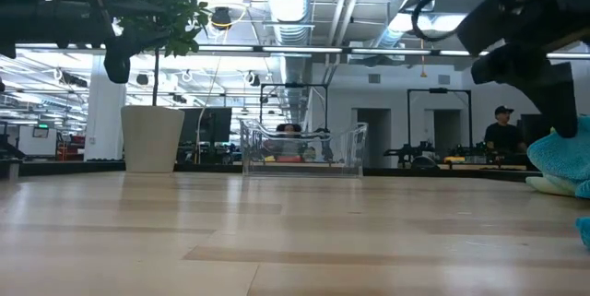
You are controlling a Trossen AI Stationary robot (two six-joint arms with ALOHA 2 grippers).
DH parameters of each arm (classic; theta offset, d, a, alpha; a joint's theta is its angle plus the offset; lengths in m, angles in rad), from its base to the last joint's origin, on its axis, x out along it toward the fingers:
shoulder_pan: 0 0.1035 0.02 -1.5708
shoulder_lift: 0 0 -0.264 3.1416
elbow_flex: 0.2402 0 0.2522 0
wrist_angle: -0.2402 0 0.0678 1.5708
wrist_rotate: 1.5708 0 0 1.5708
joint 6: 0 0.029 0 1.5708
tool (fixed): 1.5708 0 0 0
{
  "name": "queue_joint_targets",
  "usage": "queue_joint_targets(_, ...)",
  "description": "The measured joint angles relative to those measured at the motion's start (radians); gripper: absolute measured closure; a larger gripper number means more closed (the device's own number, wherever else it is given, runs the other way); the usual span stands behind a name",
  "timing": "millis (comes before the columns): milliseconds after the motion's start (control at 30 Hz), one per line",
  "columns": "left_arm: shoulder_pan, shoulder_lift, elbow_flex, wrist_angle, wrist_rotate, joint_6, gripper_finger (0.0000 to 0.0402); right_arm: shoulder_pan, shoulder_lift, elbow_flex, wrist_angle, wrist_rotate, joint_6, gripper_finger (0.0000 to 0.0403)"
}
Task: Fold microfiber towels
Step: Fold the blue microfiber towel
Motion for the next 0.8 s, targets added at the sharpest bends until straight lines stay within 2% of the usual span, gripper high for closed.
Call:
queue_joint_targets(133,0.000,0.000,0.000,-0.001,0.000,0.000,0.0223,0.002,0.021,0.000,-0.007,-0.001,-0.017,0.0149)
queue_joint_targets(233,0.000,0.000,0.000,-0.001,0.001,0.000,0.0223,0.003,0.033,0.000,-0.020,0.000,-0.017,0.0186)
queue_joint_targets(567,0.000,0.000,0.000,-0.004,0.003,0.000,0.0223,-0.001,0.032,0.000,-0.037,0.000,-0.020,0.0382)
queue_joint_targets(800,0.000,0.000,0.000,-0.003,0.003,-0.009,0.0223,-0.007,0.032,0.015,-0.032,0.033,-0.041,0.0391)
